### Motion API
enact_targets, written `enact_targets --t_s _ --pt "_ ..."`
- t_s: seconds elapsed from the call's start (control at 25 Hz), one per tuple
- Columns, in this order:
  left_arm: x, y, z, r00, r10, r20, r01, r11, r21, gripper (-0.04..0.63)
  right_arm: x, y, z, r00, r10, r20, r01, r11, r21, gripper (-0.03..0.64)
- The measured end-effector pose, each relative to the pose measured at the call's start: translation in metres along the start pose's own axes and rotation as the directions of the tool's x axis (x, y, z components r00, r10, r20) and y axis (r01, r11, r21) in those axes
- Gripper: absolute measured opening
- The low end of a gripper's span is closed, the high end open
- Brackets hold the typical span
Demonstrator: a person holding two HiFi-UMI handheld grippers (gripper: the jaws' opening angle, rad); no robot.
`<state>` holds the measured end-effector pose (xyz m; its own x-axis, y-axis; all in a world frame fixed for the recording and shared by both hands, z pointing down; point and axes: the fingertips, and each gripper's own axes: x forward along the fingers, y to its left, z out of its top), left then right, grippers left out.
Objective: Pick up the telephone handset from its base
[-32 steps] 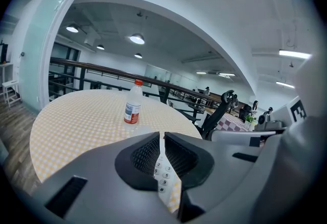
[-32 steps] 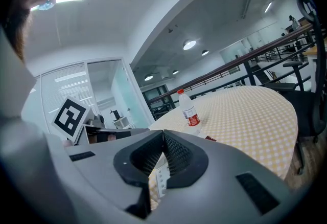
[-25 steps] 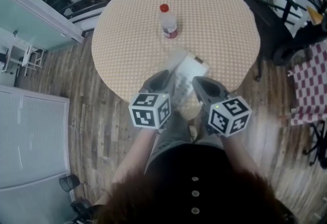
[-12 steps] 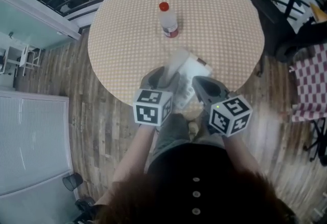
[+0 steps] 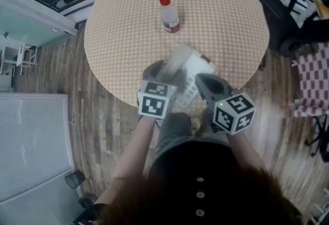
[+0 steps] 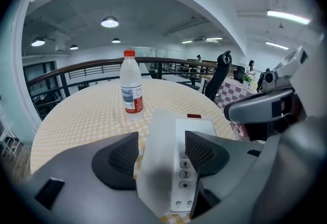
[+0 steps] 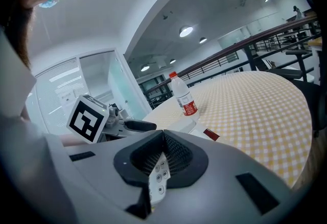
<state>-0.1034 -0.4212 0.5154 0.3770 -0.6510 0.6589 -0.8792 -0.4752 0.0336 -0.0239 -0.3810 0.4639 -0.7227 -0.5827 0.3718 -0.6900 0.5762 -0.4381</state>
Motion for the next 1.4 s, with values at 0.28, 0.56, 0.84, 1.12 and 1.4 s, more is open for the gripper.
enact_targets --t_s 0.28,0.56,0.84,1.12,1.4 --pt "0.018 0.005 -0.008 0.998 -0.026 -0.065 0.027 1.000 0.005 0.290 0.005 -0.007 -0.007 1.000 -0.001 -0.024 0.001 1.000 0.023 0.011" --pt "0.030 0.004 -0.009 0.995 -0.046 -0.084 0.049 0.998 0.033 0.290 0.005 -0.019 -0.008 0.999 -0.016 -0.034 0.018 0.999 0.042 0.011" --pt "0.040 0.002 -0.014 0.990 -0.068 -0.122 0.079 0.993 0.088 0.247 0.007 -0.029 -0.013 0.999 -0.022 -0.043 0.025 0.997 0.076 0.011" --pt "0.042 0.001 -0.014 0.992 -0.068 -0.110 0.079 0.991 0.103 0.230 0.008 -0.030 -0.014 0.999 -0.021 -0.048 0.025 0.997 0.077 0.011" --pt "0.043 0.002 -0.014 0.992 -0.058 -0.115 0.070 0.992 0.101 0.225 0.006 -0.030 -0.014 0.998 -0.031 -0.048 0.035 0.997 0.070 0.011"
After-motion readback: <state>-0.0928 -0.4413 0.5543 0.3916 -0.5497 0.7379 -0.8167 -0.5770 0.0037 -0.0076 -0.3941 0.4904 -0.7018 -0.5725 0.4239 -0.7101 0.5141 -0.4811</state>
